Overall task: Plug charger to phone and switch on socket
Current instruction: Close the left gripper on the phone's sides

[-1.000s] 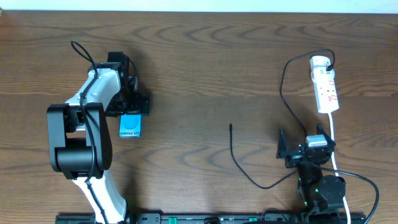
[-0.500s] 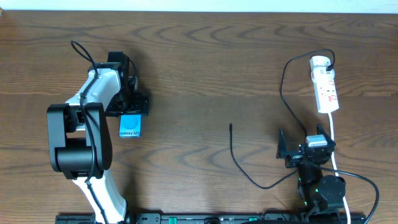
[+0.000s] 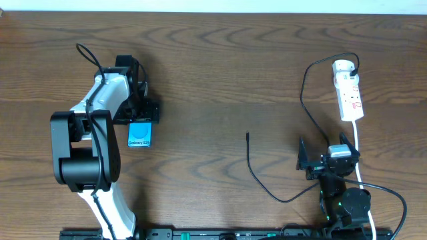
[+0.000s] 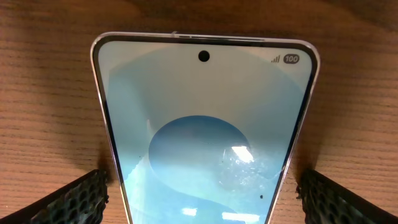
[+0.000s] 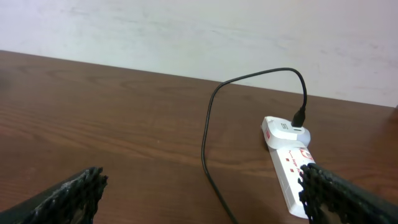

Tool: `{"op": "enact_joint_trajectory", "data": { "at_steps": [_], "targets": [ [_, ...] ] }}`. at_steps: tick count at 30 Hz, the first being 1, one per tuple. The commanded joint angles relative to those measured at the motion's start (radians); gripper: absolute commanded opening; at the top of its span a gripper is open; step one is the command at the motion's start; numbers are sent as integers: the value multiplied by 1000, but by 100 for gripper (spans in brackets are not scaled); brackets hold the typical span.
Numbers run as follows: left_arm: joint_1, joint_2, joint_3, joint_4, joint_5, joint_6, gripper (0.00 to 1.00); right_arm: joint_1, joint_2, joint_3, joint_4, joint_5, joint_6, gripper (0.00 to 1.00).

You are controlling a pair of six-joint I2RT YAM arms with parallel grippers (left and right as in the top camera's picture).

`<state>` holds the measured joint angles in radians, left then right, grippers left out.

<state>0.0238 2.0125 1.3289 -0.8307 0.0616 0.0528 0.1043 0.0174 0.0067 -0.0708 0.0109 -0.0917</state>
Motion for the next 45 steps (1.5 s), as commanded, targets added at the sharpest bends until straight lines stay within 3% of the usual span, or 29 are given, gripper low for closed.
{"op": "enact_joint_trajectory", "data": {
  "at_steps": [1, 45],
  "targets": [
    [3, 14, -16, -1, -2, 3, 91, 6, -4, -1, -4, -3, -11, 99],
    [3, 14, -16, 0, -2, 4, 78, 6, -4, -1, -4, -3, -11, 99]
  ]
}}
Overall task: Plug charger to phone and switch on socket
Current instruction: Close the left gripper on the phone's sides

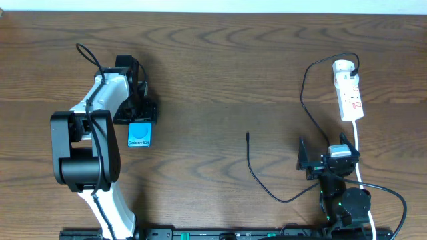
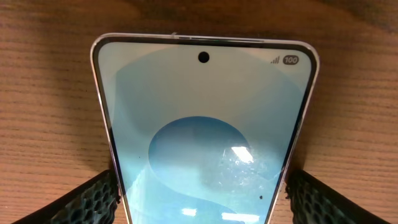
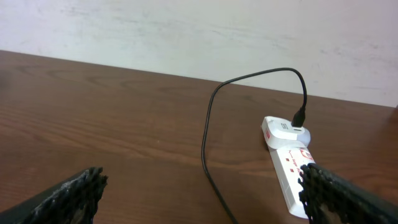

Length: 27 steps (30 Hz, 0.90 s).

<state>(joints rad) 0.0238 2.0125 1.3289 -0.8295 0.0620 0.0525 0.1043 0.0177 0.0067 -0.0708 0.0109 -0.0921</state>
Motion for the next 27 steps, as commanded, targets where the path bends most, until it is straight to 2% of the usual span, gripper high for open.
{"op": "enact_joint_trajectory", "data": {
  "at_steps": [1, 21, 22, 23, 27],
  "targets": [
    [3, 14, -16, -1, -2, 4, 77, 6, -5, -1, -4, -3, -10, 99],
    [3, 14, -16, 2, -2, 4, 76, 6, -4, -1, -4, -2, -10, 99],
    [3, 14, -16, 2, -2, 4, 76, 6, -4, -1, -4, -3, -10, 99],
    [3, 14, -16, 2, -2, 6, 71, 6, -4, -1, -4, -3, -11, 99],
    [3, 14, -16, 2, -2, 6, 71, 6, -4, -1, -4, -2, -11, 99]
  ]
}}
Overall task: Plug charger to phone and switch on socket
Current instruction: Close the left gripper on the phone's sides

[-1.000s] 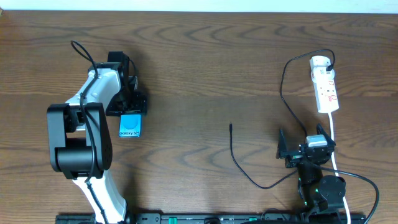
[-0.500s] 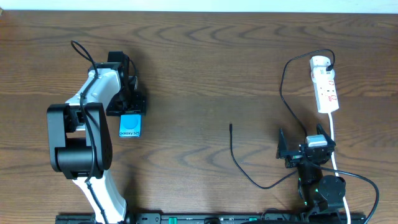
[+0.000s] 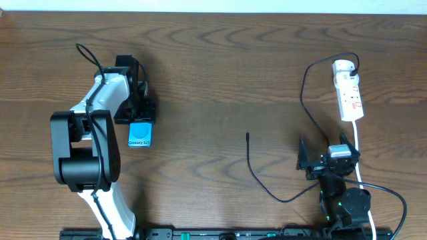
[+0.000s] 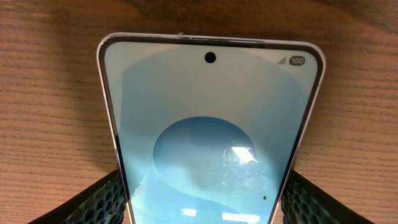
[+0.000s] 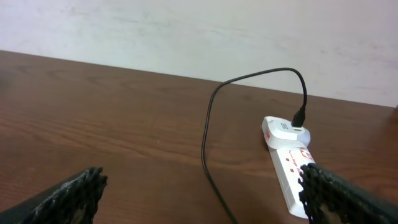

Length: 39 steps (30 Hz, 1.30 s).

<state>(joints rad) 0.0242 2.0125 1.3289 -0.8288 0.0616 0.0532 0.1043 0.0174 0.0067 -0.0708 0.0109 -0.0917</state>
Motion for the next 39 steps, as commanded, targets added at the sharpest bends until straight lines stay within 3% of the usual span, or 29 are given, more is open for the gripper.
{"op": "enact_joint_trajectory", "data": {
  "at_steps": [1, 39],
  "targets": [
    [3, 14, -16, 1, -2, 6, 70, 6, -4, -1, -4, -2, -11, 99],
    [3, 14, -16, 2, -2, 6, 50, 6, -4, -1, -4, -3, -11, 99]
  ]
}}
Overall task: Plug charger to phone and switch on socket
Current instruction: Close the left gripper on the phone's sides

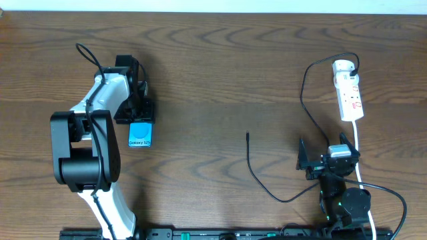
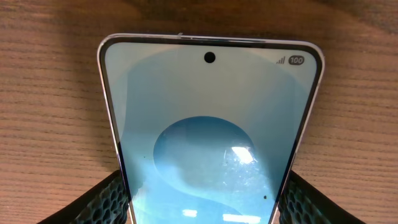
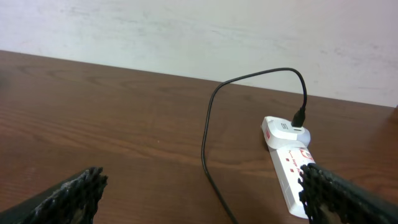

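The phone (image 1: 139, 135) lies face up on the left of the table, its blue screen lit. In the left wrist view the phone (image 2: 210, 124) fills the frame. My left gripper (image 1: 135, 119) (image 2: 202, 202) is shut on it, with both mesh fingers (image 2: 102, 199) pressed against its long sides. The black charger cable (image 1: 257, 175) runs from the white power strip (image 1: 348, 90) at the far right, and its free end (image 1: 247, 135) lies mid-table. My right gripper (image 1: 327, 160) (image 3: 202, 199) stands open and empty near the front right, facing the power strip (image 3: 289, 165).
The strip's white lead (image 1: 358, 157) runs down the right side past my right arm. The cable (image 3: 208, 137) loops across the bare wooden table (image 1: 213, 73) between the arms. A pale wall (image 3: 186, 31) stands behind the table's far edge.
My left fingers first stood apart on either side of the phone, with wood showing between them and its edges. Then they had come in close to its sides. By the last earlier moment they pressed against it, as now. The right arm, cable and strip stayed still.
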Tool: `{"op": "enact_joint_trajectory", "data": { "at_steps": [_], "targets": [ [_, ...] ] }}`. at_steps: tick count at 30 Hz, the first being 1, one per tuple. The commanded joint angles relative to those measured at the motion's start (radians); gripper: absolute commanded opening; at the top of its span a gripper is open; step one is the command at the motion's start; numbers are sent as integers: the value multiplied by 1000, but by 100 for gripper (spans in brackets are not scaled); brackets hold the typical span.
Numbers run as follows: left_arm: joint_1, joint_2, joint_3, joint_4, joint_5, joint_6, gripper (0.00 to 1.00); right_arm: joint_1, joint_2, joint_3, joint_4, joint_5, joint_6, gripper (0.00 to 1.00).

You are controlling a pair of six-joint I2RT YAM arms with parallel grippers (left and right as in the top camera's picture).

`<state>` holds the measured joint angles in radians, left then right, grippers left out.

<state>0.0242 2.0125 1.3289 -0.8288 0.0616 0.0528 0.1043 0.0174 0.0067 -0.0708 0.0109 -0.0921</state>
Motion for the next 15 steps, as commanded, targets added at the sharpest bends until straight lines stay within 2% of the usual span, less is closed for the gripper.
{"op": "enact_joint_trajectory", "data": {
  "at_steps": [1, 11, 15],
  "targets": [
    [3, 14, -16, 2, -2, 6, 49, 6, -4, -1, -4, -3, -10, 99],
    [3, 14, -16, 2, -2, 6, 48, 6, -4, -1, -4, -3, -10, 99],
    [3, 14, -16, 2, -2, 6, 43, 6, -4, -1, -4, -3, -10, 99]
  ]
}}
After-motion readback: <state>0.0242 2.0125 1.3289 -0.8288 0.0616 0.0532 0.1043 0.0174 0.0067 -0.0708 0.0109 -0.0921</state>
